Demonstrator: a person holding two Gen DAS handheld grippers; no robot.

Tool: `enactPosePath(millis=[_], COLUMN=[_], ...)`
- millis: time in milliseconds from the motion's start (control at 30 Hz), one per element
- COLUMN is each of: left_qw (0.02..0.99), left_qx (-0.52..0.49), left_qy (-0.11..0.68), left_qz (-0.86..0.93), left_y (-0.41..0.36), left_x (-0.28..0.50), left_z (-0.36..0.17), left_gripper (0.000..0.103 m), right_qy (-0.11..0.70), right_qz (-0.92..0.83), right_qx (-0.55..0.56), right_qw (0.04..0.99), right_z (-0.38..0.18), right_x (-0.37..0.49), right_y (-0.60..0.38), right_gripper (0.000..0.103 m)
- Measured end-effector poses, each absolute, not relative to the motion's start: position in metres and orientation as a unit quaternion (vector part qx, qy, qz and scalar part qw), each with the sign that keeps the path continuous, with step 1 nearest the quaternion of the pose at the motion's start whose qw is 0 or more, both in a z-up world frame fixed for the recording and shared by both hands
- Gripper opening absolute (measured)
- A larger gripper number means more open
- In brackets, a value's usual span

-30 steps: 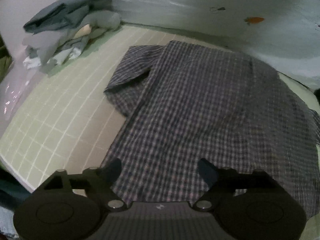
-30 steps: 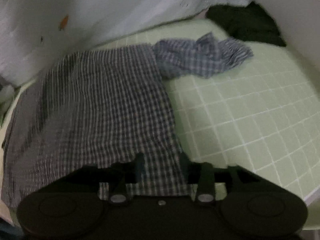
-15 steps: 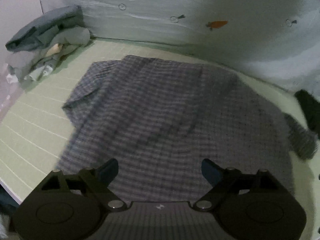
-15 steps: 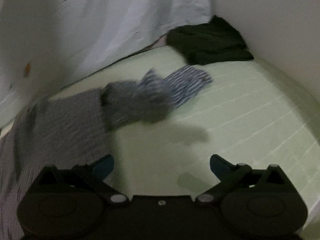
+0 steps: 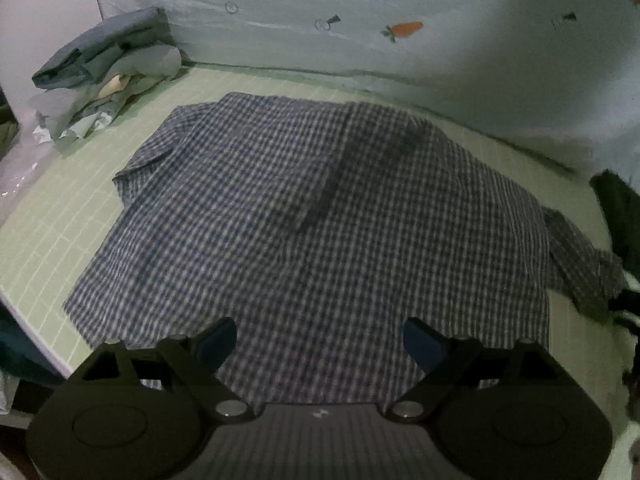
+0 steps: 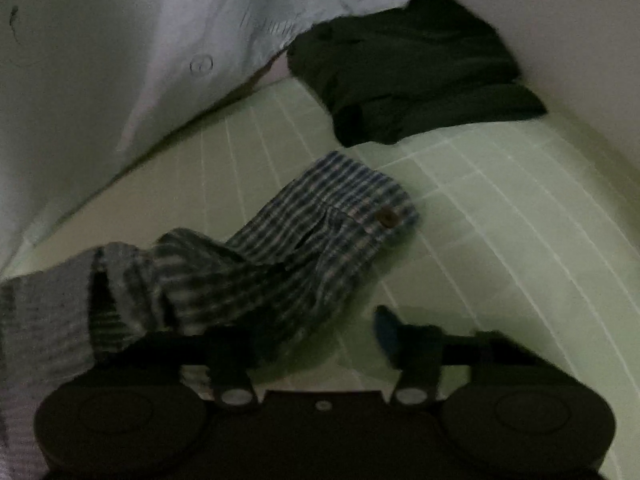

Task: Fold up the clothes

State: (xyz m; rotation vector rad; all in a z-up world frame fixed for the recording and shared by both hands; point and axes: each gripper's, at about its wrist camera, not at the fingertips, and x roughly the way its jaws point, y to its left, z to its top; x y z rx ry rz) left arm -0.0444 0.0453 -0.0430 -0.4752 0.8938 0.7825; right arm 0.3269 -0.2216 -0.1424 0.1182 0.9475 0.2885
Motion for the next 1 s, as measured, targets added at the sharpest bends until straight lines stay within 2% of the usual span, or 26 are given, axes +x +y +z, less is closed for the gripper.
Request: enactPosePath(millis=[67,100,233,467,500,533,667,700,767,833,900,967,1000], left_qw=[0.8,0.799,0.801,0.803,0.802,0.801,0.794,0.793,0.79,0.786,0.783,0.78,0.778], left_qx=[-0.219,-0.217,-0.221,-0.222,-0.224,-0.227,-0.24,-0.241,-0.244,-0.246,-0.249,-0.251,-0.252], left_qy=[0.42,0.422,0.41,0.404,0.405,0.404,0.402,0.401,0.4,0.399,0.398,0.396,0.396], left_qz=[0.368,0.369,0.375,0.377,0.378,0.379,0.387,0.39,0.396,0.402,0.408,0.414,0.417], left_y=[0.038,0.034,0.033,0.037,0.038,0.04,0.053,0.06,0.075,0.09,0.105,0.12,0.128], left_x=[-0.044,-0.044,-0.043,-0.047,-0.049,-0.052,-0.066,-0.069,-0.075,-0.08,-0.086,-0.092,-0.095], left_z=[-0.043,-0.043,-0.039,-0.042,-0.044,-0.045,-0.047,-0.047,-0.046,-0.046,-0.046,-0.045,-0.045], left_gripper=[0.09,0.09,0.09,0.09,0.09,0.09,0.09,0.09,0.091,0.091,0.091,0.091,0.091], right_qy=[0.451,0.449,0.399,0.197,0.189,0.216,0.37,0.374,0.378,0.367,0.363,0.352,0.346], right_qz=[0.148,0.155,0.162,0.084,0.068,0.051,-0.003,-0.003,-0.002,0.012,0.033,0.059,0.075], right_qx=[0.049,0.047,0.044,0.047,0.039,0.027,0.024,0.028,0.028,0.015,0.025,0.028,0.025], right_qw=[0.879,0.879,0.902,0.976,0.979,0.975,0.929,0.927,0.926,0.93,0.931,0.934,0.935], right_z=[-0.145,-0.145,-0.127,-0.031,-0.027,-0.038,-0.094,-0.097,-0.102,-0.097,-0.087,-0.077,-0.073], right_x=[0.33,0.331,0.325,0.256,0.247,0.244,0.247,0.241,0.229,0.223,0.222,0.218,0.214], right_y=[-0.217,-0.217,-0.233,-0.307,-0.316,-0.322,-0.342,-0.342,-0.338,-0.322,-0.303,-0.281,-0.267], right_gripper=[0.012,0.004,0.003,0.003,0.004,0.005,0.022,0.026,0.052,0.064,0.067,0.083,0.085])
